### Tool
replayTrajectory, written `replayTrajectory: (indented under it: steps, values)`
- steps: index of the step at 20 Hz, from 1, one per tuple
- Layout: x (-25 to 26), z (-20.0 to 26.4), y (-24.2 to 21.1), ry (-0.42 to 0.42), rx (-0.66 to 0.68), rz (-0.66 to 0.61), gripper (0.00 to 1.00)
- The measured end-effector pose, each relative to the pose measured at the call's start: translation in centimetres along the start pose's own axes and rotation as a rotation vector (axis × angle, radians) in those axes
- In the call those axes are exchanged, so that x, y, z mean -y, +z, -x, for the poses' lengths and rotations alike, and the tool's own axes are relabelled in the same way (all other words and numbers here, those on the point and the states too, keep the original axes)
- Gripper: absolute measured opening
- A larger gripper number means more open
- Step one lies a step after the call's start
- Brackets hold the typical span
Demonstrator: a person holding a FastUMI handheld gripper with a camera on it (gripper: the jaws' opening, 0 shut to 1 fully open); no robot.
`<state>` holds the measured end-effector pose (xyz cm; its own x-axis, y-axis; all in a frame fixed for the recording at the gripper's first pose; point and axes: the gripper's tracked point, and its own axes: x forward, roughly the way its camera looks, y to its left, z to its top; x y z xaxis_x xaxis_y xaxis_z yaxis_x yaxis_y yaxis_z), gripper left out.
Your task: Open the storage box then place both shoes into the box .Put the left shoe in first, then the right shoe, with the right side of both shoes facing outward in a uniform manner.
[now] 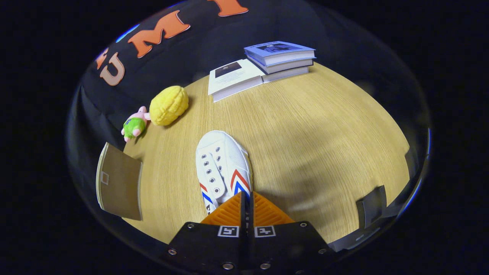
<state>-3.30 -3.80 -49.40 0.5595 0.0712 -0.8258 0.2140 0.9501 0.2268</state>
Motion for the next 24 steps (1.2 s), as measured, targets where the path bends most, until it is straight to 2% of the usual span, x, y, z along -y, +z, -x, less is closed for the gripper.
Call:
replayTrajectory:
  steps: [6,9,11,12,14,15,17,20,22,24]
  values:
    - [-1.6,0.9,1.2,0.049,0.034,-0.012,0.0]
    - [-1.1,0.6,1.0,0.002,0.028,0.045,0.0]
    - [0.2,0.4,1.2,-0.076,0.026,0.104,0.01]
    - [0.4,0.5,1.3,-0.09,0.025,0.127,0.01]
    - [0.4,0.3,1.0,-0.095,0.015,0.146,0.18]
    - [0.7,0.1,0.9,-0.108,0.014,0.156,0.35]
    - [1.0,-0.3,0.5,-0.123,0.003,0.191,0.57]
    - [0.8,-1.6,-1.1,-0.11,-0.053,0.244,0.67]
    - [0.4,-2.3,-1.4,-0.078,-0.071,0.218,0.68]
    - [0.0,-2.5,-1.8,-0.013,-0.095,0.155,0.5]
